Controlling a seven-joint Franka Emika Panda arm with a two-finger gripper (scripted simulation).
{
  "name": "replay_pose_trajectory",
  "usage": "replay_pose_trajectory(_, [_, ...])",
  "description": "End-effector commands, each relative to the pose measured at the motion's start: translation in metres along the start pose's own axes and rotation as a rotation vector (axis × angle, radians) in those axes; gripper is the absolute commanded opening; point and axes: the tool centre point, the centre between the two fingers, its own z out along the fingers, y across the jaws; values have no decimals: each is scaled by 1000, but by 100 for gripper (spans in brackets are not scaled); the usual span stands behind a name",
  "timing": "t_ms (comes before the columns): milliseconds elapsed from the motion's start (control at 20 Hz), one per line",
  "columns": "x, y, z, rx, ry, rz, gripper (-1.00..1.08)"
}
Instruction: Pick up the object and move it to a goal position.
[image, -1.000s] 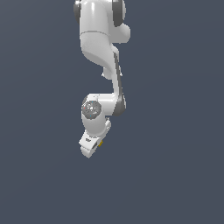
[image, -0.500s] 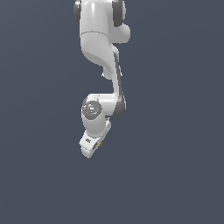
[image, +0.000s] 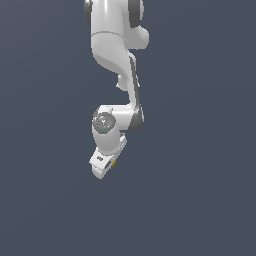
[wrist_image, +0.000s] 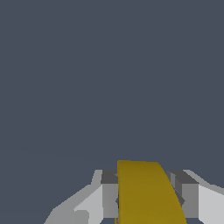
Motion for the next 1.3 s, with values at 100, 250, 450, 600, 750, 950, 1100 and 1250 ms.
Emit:
replay_pose_trajectory(100, [-4, -2, -20, -2, 0, 0, -100])
replay_pose_trajectory(250, [-9, -5, -39, -2, 0, 0, -100])
replay_pose_trajectory(450, [-17, -10, -73, -2, 0, 0, -100])
replay_pose_trajectory(600, [-24, -15, -104, -2, -1, -1, -100])
replay_pose_trajectory(750, [-31, -20, -139, -2, -1, -1, -100])
replay_pose_trajectory(950, [-42, -26, -187, -2, 0, -1, -100])
replay_pose_trajectory(1100, [-50, -31, -223, -2, 0, -2, -100])
replay_pose_trajectory(1250, [-58, -36, -259, -2, 1, -2, -100])
